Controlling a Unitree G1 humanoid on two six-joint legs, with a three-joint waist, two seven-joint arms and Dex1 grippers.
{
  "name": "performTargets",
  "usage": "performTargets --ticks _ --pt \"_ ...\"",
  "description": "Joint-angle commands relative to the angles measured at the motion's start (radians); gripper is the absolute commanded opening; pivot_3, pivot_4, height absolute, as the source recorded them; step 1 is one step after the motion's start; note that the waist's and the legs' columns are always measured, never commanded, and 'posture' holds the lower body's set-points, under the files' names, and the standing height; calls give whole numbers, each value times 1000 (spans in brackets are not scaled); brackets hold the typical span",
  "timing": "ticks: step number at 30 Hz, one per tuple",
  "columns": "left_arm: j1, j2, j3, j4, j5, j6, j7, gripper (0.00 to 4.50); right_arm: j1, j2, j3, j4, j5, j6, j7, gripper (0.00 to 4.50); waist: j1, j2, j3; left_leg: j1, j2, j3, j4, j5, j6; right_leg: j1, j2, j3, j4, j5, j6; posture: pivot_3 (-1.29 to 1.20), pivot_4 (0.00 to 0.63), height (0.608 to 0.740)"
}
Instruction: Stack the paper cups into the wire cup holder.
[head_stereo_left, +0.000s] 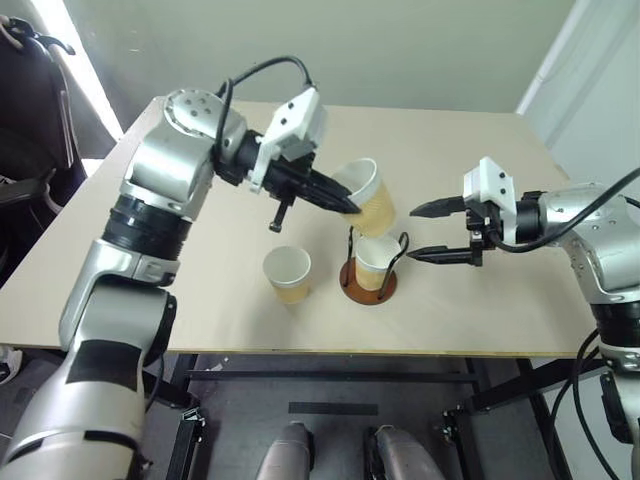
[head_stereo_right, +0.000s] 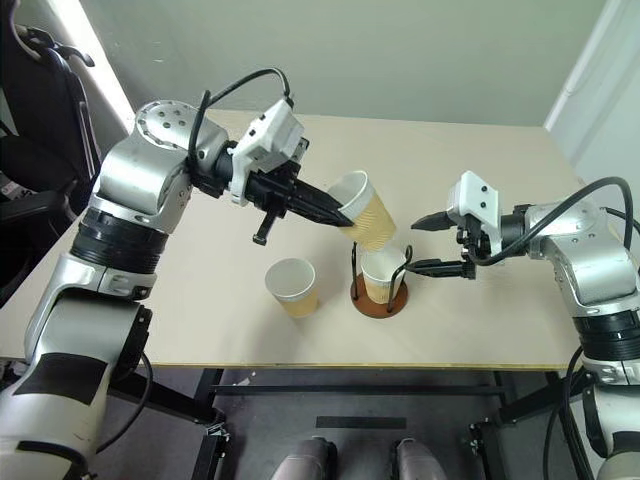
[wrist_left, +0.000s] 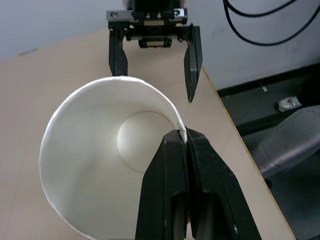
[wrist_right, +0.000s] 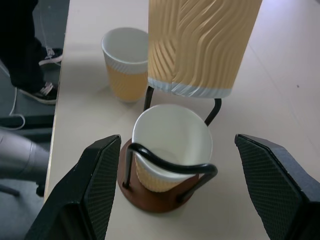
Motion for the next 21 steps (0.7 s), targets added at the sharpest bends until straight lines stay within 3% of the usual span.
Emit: performTargets --ticks 1,11,21 --pt "-10 10 4 -11 2 -35 -41 51 -9 -47 -10 8 -14 -32 41 3701 0 0 0 0 0 0 0 0 0 0 0 0 0 0 0 0 150 740" --pt "0 -11 -14 16 9 -67 -41 51 -84 -107 -62 41 37 38 89 3701 1 0 0 0 0 0 0 0 0 0 0 0 0 0 0 0 150 740" --pt "13 -24 -45 41 30 -124 -41 51 -58 -193 -115 6 74 67 107 3701 5 0 0 0 0 0 0 0 0 0 0 0 -1 0 0 0 150 740"
